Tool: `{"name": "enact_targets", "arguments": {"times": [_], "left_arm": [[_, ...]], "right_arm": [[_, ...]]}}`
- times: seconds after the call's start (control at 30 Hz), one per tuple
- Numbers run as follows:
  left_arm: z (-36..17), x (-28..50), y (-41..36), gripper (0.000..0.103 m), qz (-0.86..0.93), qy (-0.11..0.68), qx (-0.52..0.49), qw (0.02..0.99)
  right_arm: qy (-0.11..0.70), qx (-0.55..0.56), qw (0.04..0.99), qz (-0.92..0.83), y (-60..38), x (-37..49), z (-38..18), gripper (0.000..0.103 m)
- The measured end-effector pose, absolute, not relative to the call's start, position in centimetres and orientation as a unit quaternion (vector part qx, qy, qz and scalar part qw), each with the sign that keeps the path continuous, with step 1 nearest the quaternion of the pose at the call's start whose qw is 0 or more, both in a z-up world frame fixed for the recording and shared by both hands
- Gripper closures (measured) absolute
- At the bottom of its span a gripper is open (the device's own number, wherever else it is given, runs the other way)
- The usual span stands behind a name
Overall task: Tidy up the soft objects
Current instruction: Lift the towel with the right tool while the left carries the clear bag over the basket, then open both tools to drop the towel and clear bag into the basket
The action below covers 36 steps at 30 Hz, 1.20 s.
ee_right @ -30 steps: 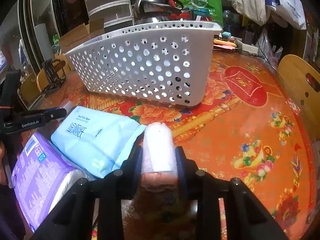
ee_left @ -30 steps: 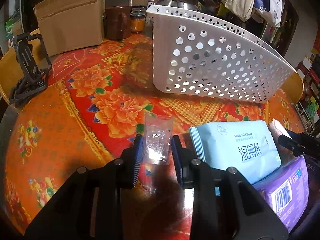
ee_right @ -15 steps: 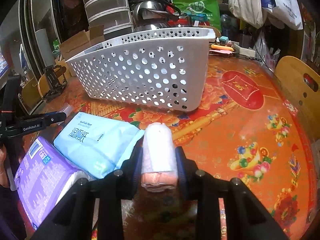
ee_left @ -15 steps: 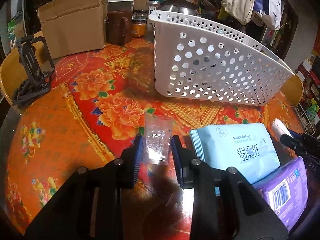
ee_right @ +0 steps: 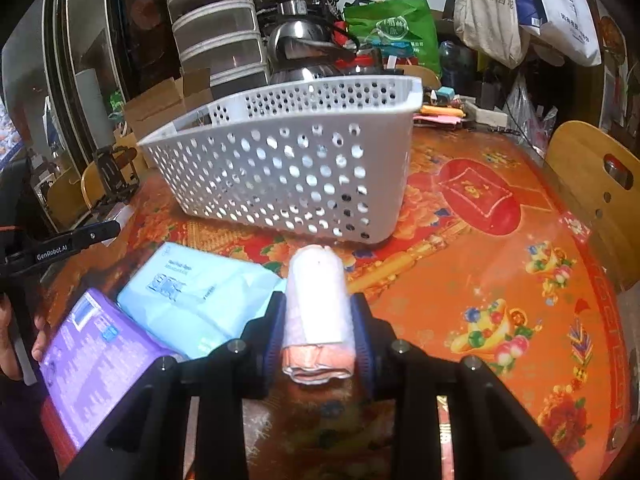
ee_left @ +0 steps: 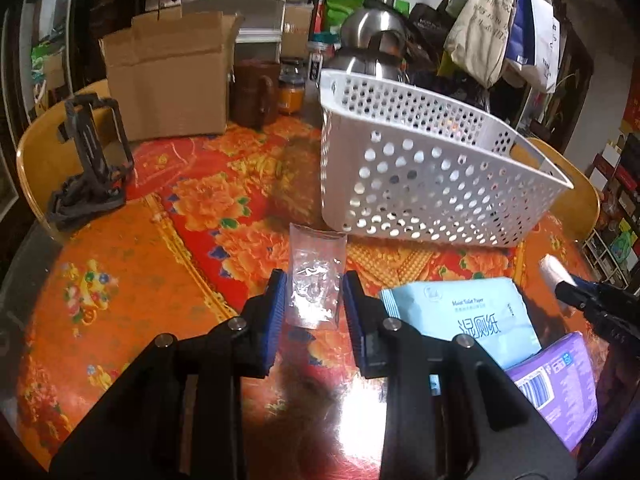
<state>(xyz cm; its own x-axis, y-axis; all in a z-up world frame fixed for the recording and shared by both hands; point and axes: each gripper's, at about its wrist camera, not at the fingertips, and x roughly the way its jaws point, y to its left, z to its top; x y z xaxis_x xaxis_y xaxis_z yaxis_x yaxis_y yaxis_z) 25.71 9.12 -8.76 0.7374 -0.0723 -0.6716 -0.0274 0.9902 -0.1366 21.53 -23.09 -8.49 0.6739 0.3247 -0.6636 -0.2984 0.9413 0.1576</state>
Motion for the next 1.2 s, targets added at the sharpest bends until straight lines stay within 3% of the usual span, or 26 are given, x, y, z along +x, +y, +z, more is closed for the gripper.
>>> {"name": "enact_targets", "arguments": {"times": [0.23,0.67,1.2], "left_arm": [[-6.9,24.8,9.3,0.076,-0.018,0.35,-0.076,0.933],[2.7,25.0,6.6,0.076,-0.046,0.316,-0.04,0.947],[7.7,35.6,2.6,0.076,-0.063,0.34,-0.035,0.938]], "right_arm": [[0.339,0.019,0.927,0.161,-24.3,20.4,-5.0,0.071],[0.302,-0.001,0.94,0.158,-22.9,21.5,2.6,0.072],[0.321,-0.044,0.939,0.113,-20.2,30.5,4.7,0.071]]}}
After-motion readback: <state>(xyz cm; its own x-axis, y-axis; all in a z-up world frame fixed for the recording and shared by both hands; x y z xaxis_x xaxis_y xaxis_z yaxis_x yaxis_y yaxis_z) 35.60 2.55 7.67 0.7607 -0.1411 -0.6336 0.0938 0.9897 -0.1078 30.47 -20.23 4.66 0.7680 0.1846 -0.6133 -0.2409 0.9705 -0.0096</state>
